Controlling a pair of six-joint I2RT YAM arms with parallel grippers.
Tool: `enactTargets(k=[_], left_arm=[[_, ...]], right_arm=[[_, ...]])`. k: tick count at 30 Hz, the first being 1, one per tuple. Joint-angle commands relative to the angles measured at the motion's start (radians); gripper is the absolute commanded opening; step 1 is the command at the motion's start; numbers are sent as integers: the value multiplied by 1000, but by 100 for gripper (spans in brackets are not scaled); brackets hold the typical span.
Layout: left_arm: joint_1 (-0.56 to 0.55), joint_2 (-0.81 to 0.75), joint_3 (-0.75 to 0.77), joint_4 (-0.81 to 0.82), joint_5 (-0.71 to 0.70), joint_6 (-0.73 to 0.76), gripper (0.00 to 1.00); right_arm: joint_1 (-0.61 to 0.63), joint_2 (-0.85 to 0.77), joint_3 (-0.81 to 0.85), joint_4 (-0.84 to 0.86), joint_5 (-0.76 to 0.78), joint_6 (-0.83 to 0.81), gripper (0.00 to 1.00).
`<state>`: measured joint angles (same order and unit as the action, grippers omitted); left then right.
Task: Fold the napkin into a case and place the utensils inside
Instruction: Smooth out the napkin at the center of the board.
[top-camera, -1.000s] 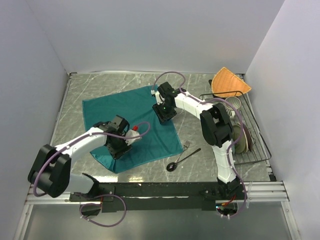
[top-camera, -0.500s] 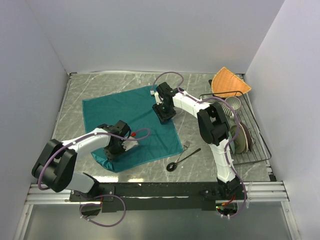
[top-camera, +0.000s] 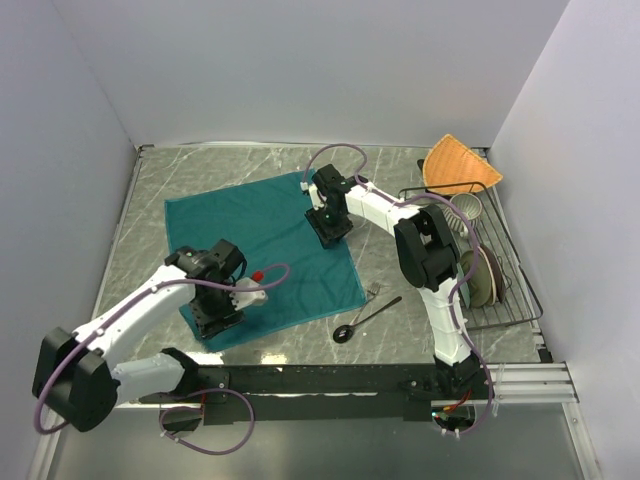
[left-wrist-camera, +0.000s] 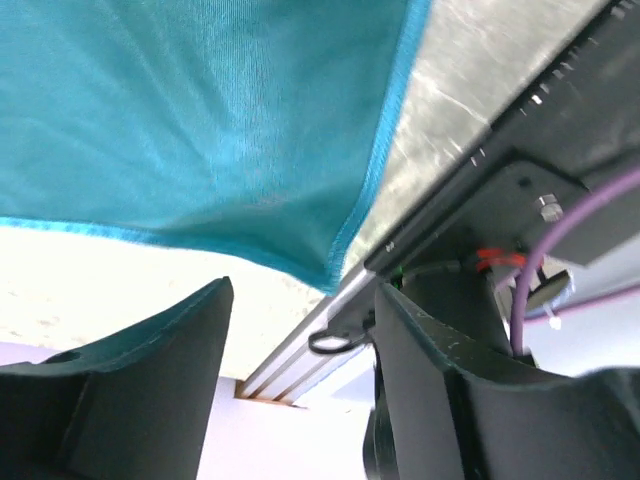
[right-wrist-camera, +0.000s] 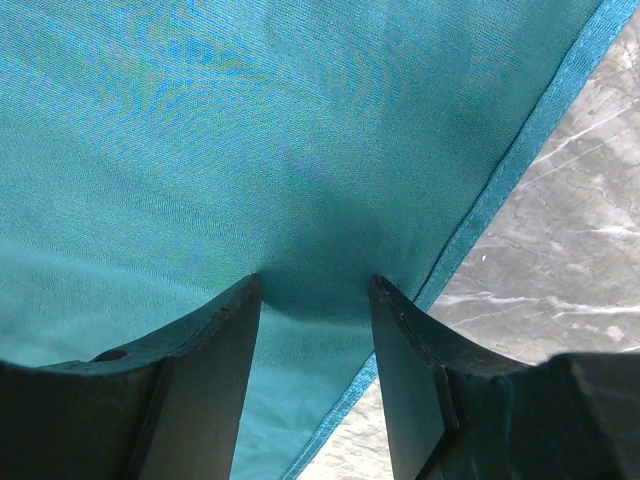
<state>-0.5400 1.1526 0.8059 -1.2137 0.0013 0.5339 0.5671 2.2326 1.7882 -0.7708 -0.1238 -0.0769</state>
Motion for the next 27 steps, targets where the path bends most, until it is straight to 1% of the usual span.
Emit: enactTargets(k=[1, 4, 6, 8, 9, 10, 11, 12, 13, 15, 16, 17, 18, 19, 20, 21, 23, 24, 25, 27], left_arm=[[-5, -59, 82, -141, 57, 54, 66], [9, -92, 121, -109, 63, 19, 66], [29, -97, 142, -28, 31, -23, 67], [124, -71, 167, 66, 26, -77, 68], [177, -56, 212, 97, 54, -90, 68], [309, -15, 245, 129, 80, -116, 69], [378, 13, 281, 149, 113, -127, 70], [444, 44, 365, 181, 158, -141, 70], [541, 111, 407, 192, 231, -173, 71], [639, 175, 522, 232, 313, -199, 73], [700, 229, 553, 252, 372, -244, 73], [727, 255, 581, 275, 399, -262, 74], [748, 283, 628, 322, 413, -279, 75], [784, 336, 647, 353, 416, -322, 75], [799, 366, 665, 374, 427, -336, 76], [813, 395, 702, 393, 430, -368, 76], [859, 472, 728, 465, 437, -412, 76], [873, 498, 755, 488, 442, -451, 76], [900, 548, 769, 515, 448, -466, 75], [914, 596, 806, 534, 471, -491, 73]], right_arm=[[4, -4, 40, -31, 0, -20, 56], [4, -14, 59, -42, -14, -23, 56], [5, -28, 65, -47, -22, -29, 57], [2, -42, 69, -39, -17, -40, 57], [2, -45, 79, -42, -16, -46, 57], [-1, -51, 86, -48, -16, -56, 57], [-6, -65, 105, -45, -22, -61, 58], [-18, -74, 114, -36, -37, -64, 60], [-25, -83, 126, -29, -52, -69, 61], [-55, -94, 187, -18, -95, -64, 65], [-64, -91, 216, -18, -108, -58, 67], [-75, -76, 288, -18, -117, -55, 69], [-82, -62, 328, -13, -114, -50, 80], [-93, -50, 365, -7, -105, -46, 84], [-98, -18, 438, -1, -97, -46, 91], [-102, -1, 470, 17, -79, -46, 93], [-113, 31, 516, 57, -59, -40, 98], [-115, 36, 513, 127, -24, -11, 100], [-118, 39, 501, 172, -5, 5, 100], [-131, 56, 471, 278, 21, 44, 100]])
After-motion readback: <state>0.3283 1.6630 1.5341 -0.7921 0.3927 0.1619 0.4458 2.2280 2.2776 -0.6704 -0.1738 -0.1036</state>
